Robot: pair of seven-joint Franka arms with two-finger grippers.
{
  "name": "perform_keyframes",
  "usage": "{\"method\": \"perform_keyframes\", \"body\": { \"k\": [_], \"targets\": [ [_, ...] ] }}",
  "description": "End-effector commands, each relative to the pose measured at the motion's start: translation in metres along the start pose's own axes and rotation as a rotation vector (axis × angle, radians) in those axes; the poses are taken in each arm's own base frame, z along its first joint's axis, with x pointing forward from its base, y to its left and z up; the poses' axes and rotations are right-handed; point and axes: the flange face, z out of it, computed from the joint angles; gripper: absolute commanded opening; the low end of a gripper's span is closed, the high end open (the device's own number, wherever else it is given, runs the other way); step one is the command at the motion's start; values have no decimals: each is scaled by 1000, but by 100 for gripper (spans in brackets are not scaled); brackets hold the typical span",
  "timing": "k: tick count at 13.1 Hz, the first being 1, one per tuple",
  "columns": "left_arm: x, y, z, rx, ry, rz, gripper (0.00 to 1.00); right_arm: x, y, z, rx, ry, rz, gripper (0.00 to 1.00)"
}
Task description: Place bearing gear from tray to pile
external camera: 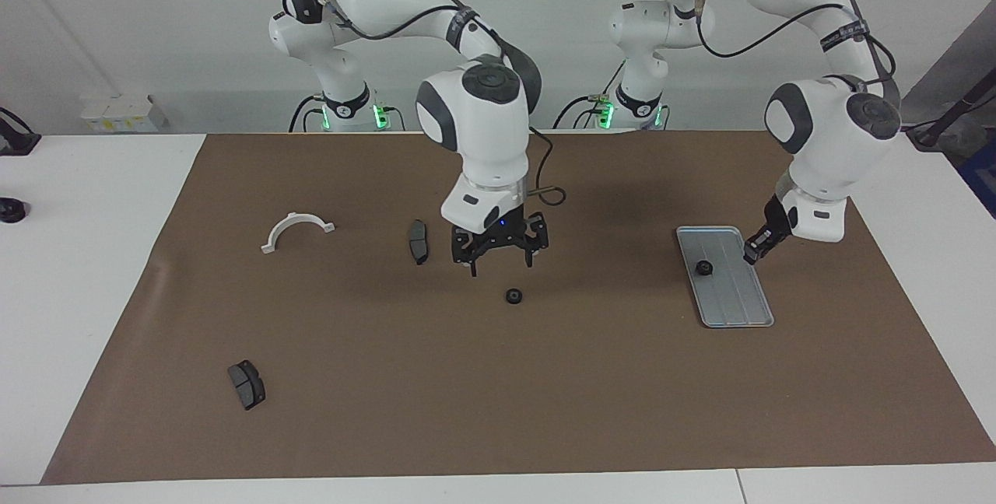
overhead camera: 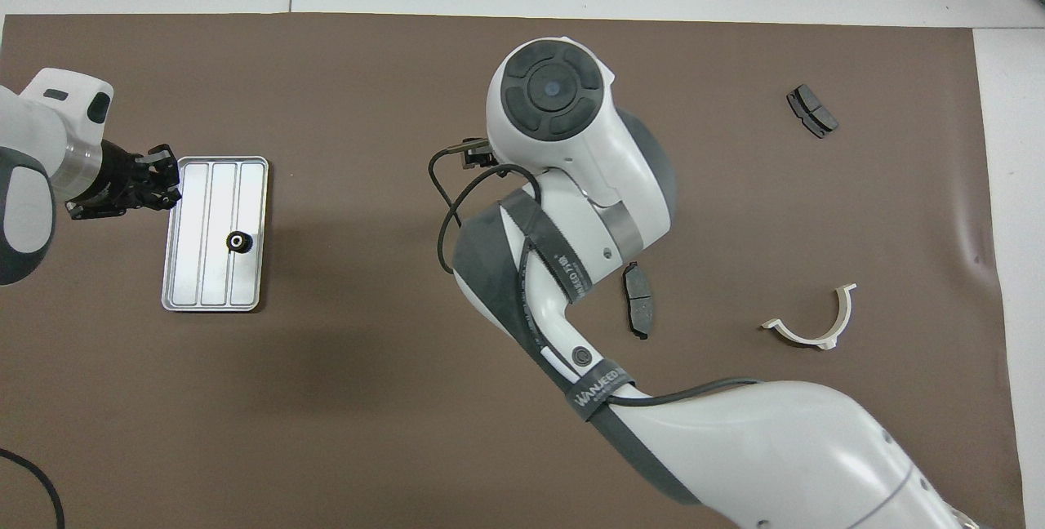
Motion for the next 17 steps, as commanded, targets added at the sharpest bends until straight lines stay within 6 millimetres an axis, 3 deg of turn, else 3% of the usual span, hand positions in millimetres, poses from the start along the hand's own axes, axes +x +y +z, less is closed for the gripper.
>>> {"method": "perform_keyframes", "body": {
  "k": [1, 3, 5, 10, 14, 17],
  "targets": [
    [-4, 14, -37, 21, -45, 39, 0, 3, -24, 54, -41, 30, 29, 100],
    [-10, 25, -57, 17, -62, 55, 0, 4, -29, 73, -9, 64, 61, 100],
    [-13, 25, -50, 15, -64, 60, 0, 4, -28, 72, 1, 65, 70, 100],
    [-17, 22, -43, 15, -66, 57, 0, -31, -13, 120, -41, -21, 116, 100],
    [-17, 22, -46, 11, -59, 56, 0, -39, -13, 122, -51, -42, 188, 100],
    [-17, 23, -46, 8, -54, 59, 0, -57, -12, 131, -61, -64, 185, 100]
  ]
}}
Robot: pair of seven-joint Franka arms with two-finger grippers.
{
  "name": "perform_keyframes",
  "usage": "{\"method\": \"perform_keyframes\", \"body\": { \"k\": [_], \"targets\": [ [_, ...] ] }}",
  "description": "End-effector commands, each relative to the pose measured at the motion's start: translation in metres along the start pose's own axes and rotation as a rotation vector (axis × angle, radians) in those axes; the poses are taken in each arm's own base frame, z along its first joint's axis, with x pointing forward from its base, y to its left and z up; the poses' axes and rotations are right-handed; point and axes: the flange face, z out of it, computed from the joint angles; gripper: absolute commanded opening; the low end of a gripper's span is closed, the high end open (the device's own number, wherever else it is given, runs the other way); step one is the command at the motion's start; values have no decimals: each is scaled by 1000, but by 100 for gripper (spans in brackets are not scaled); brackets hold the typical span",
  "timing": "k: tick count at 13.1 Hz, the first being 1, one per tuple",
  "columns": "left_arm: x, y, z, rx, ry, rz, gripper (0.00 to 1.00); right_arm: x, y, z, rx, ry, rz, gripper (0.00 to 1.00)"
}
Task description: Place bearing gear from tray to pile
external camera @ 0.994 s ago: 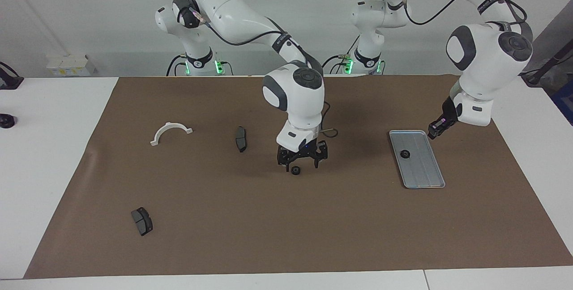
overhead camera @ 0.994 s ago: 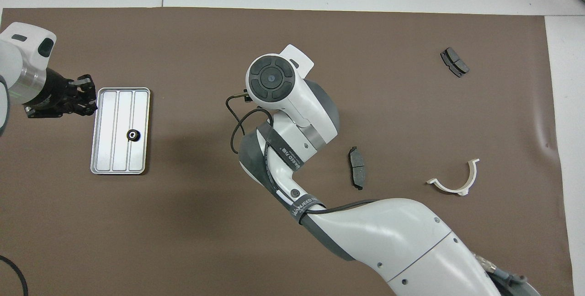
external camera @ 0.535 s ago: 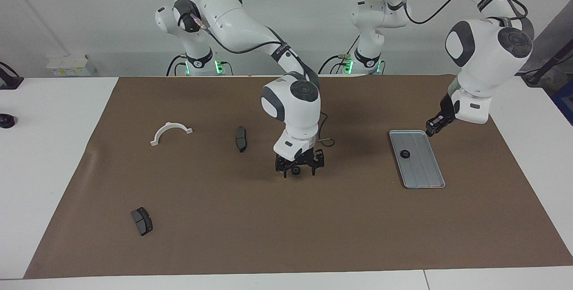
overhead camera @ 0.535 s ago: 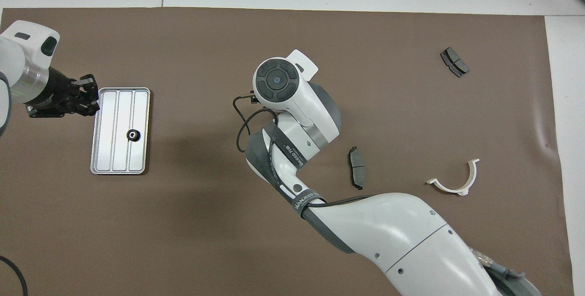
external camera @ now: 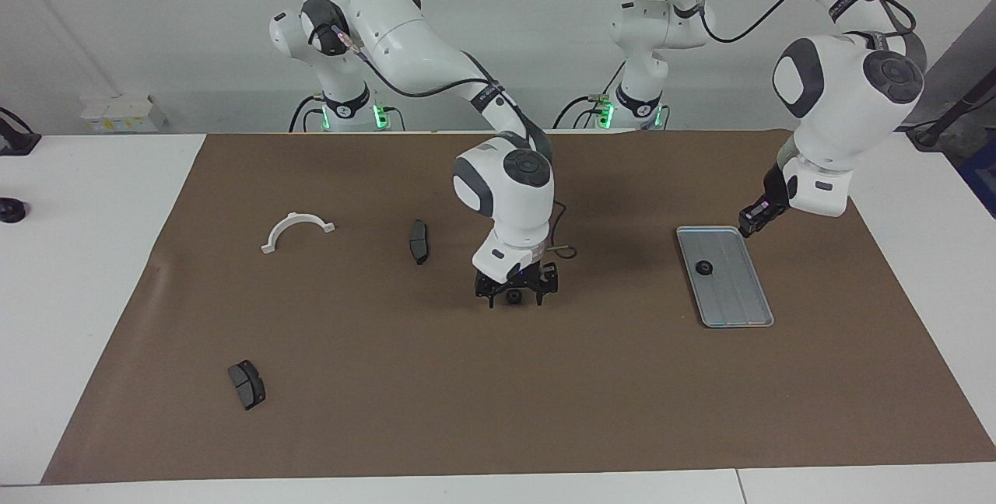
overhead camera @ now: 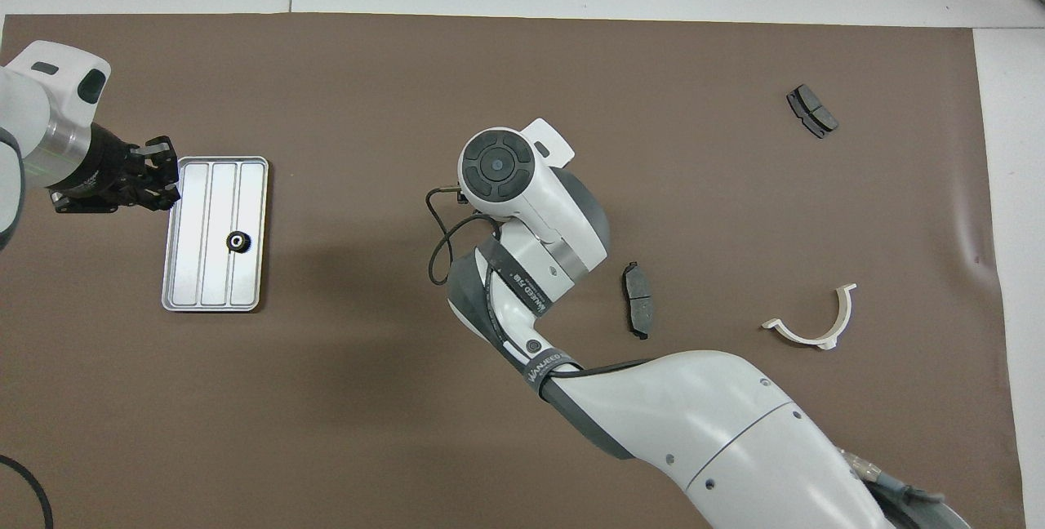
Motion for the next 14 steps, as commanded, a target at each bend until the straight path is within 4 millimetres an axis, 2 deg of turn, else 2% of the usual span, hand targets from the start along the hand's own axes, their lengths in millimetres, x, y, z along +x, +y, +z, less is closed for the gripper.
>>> {"method": "perform_keyframes", "body": {
  "k": [1, 6, 10, 14],
  "targets": [
    [-3, -2, -1, -14, 4, 9, 0, -18, 7, 0, -1, -11, 31, 92],
    [-3, 0, -1, -17, 9, 12, 0, -16, 4, -1, 29, 21, 42, 68],
    [-3, 0, 0, -16, 8, 12, 0, -12, 0, -1, 73, 64, 42, 63],
    [-3, 0, 0, -16, 8, 12, 0, -20, 3, 6, 63, 49, 52, 61]
  ]
}}
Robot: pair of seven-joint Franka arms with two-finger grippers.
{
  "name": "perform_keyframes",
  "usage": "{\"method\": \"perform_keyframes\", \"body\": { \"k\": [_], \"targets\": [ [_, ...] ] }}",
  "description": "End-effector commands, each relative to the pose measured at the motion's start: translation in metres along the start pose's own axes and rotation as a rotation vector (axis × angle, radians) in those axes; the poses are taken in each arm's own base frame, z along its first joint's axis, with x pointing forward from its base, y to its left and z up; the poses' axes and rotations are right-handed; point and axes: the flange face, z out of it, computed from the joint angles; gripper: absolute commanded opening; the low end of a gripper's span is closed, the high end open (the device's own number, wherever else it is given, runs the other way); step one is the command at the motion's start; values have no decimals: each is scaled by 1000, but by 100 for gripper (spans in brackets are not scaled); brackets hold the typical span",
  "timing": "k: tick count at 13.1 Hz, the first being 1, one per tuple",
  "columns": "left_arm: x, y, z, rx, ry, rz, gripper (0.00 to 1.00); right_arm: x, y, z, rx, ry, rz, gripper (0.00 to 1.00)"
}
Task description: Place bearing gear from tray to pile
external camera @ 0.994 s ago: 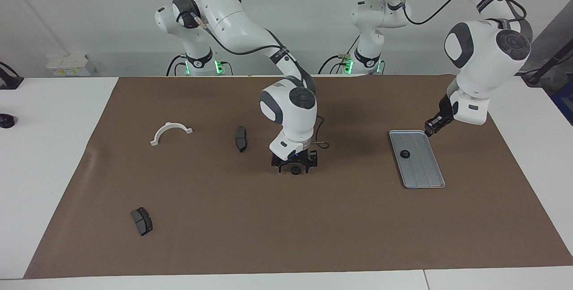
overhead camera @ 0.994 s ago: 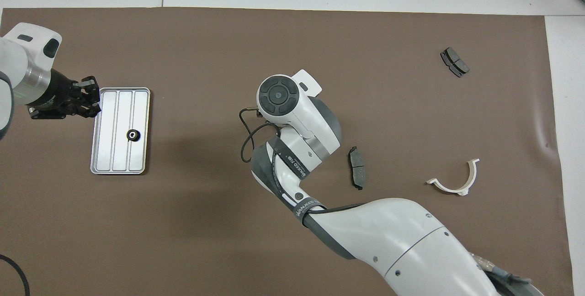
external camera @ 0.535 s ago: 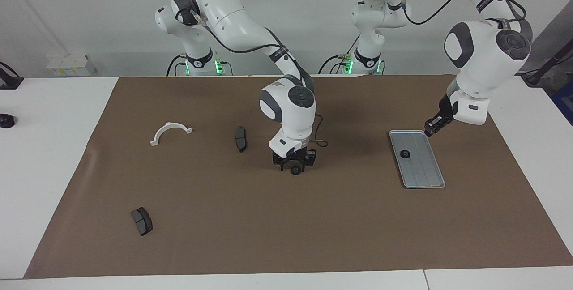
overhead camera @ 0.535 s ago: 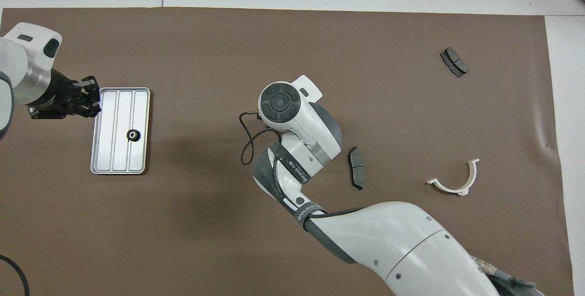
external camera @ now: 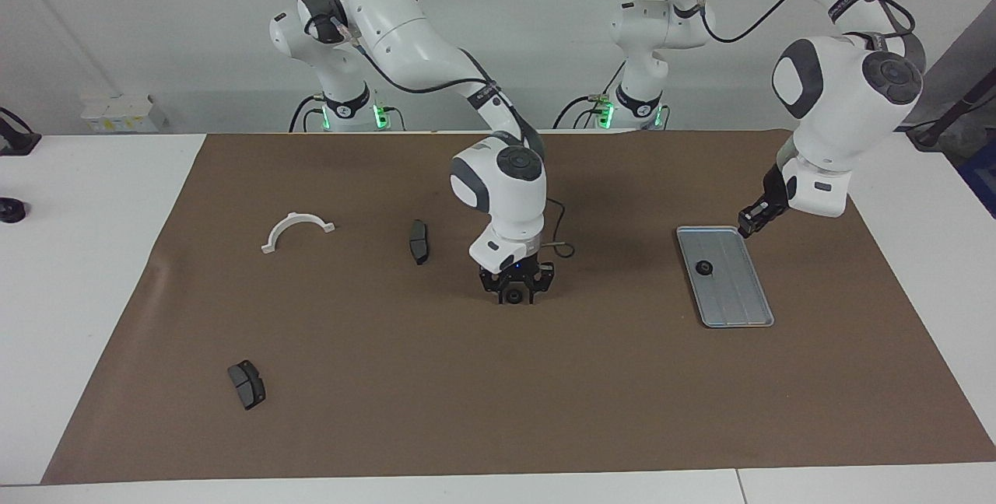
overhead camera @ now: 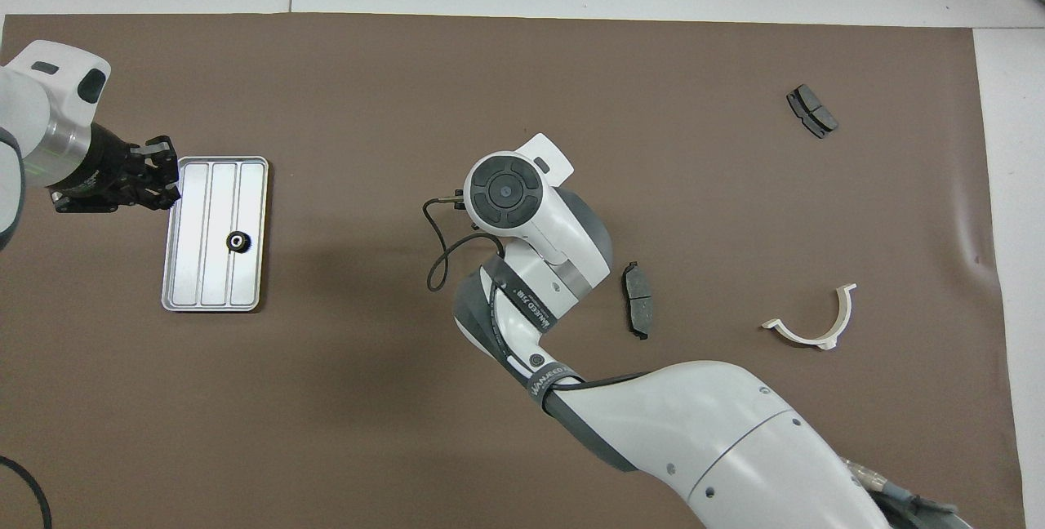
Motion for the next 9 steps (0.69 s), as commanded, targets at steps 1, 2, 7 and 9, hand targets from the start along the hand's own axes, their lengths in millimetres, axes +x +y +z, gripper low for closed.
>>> {"method": "perform_keyframes", "body": {
  "k": [1, 2, 7, 9],
  "targets": [
    [-3, 0, 0, -16, 7, 9, 0, -13, 7, 1, -1, -9, 35, 61],
    [-3, 0, -1, -16, 9, 11, 0, -17, 10, 4, -9, -17, 35, 58],
    [-3, 1, -1, -33, 6, 2, 0, -21, 8, 4, -12, -22, 42, 32],
    [-2, 1, -2, -34, 9, 2, 0, -18, 9, 2, -12, -20, 42, 23]
  ]
}}
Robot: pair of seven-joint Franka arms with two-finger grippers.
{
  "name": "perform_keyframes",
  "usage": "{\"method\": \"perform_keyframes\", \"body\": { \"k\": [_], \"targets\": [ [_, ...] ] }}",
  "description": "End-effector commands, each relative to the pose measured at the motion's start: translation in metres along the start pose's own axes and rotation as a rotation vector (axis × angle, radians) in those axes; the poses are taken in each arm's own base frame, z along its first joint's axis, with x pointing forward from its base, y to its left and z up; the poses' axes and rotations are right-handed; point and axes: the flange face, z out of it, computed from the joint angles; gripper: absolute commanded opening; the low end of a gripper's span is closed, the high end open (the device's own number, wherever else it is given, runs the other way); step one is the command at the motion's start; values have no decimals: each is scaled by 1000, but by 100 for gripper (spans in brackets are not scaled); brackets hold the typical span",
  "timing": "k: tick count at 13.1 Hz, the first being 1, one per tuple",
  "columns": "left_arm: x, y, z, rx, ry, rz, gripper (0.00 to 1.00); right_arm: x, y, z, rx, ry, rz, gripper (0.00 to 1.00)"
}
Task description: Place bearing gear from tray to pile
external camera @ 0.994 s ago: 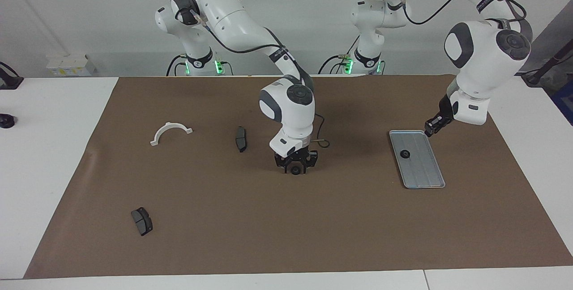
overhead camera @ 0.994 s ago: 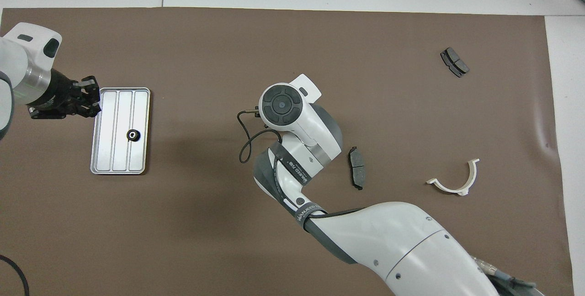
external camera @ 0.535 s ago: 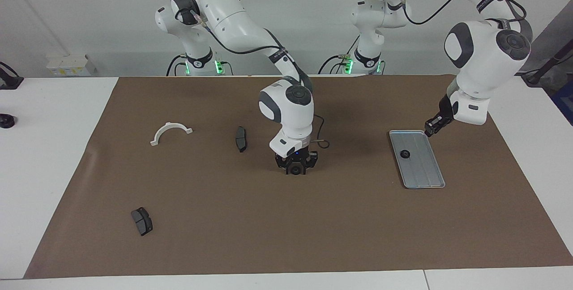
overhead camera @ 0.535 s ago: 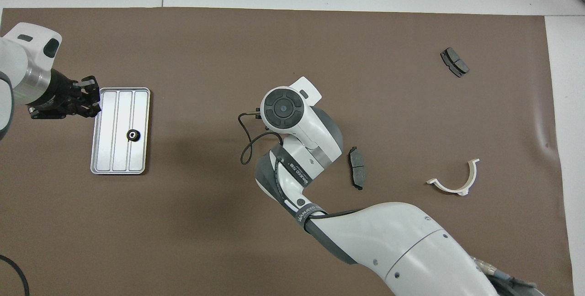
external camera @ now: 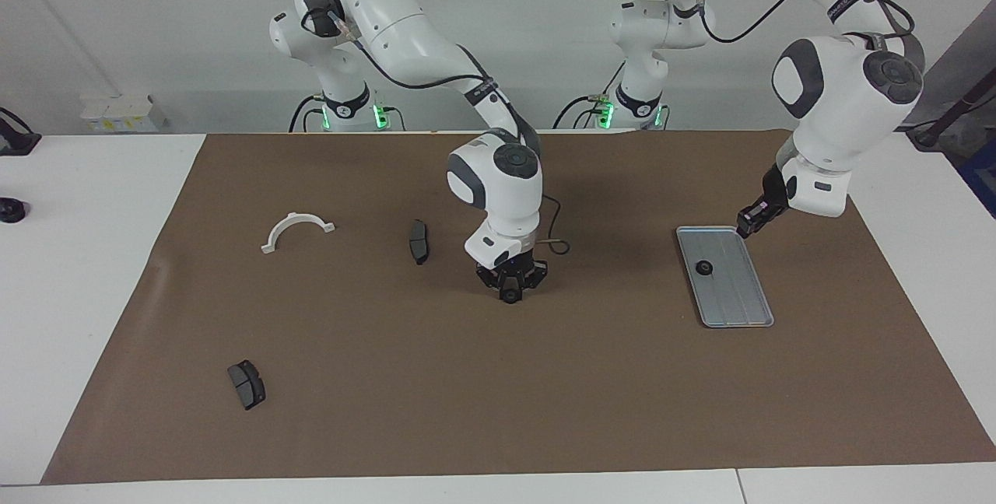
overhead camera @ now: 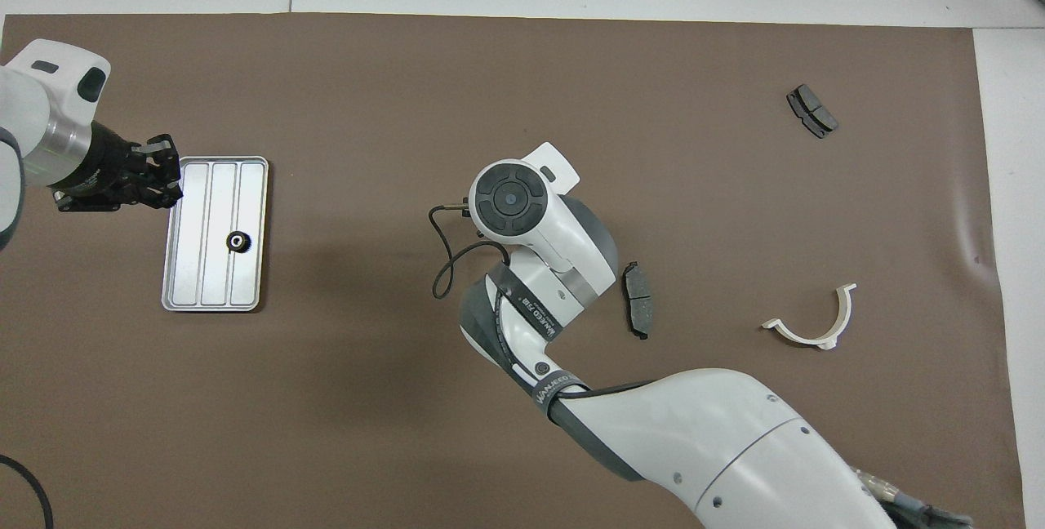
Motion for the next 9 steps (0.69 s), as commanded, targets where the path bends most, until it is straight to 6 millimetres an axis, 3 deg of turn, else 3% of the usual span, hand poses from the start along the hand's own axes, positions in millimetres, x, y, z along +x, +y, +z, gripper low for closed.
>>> {"method": "perform_keyframes", "body": {
  "k": [1, 2, 3, 4, 6, 9],
  "targets": [
    [-2, 1, -1, -21, 9, 3, 0, -6, 3, 3, 1, -3, 25, 14],
    [-5, 6, -1, -21, 10, 8, 0, 1, 9, 0, 2, 2, 38, 4],
    [-8, 15, -2, -30, 12, 14, 0, 11, 15, -3, 5, 11, 41, 0],
    [-12, 28, -4, -49, 22, 23, 0, 29, 36, -3, 0, 21, 56, 0],
    [-36, 74, 3, -78, 57, -21, 0, 58, 73, -6, -7, 25, 33, 0],
    [-99, 158, 33, -174, 129, -158, 0, 101, 150, -33, -38, 18, -1, 0]
  ]
}}
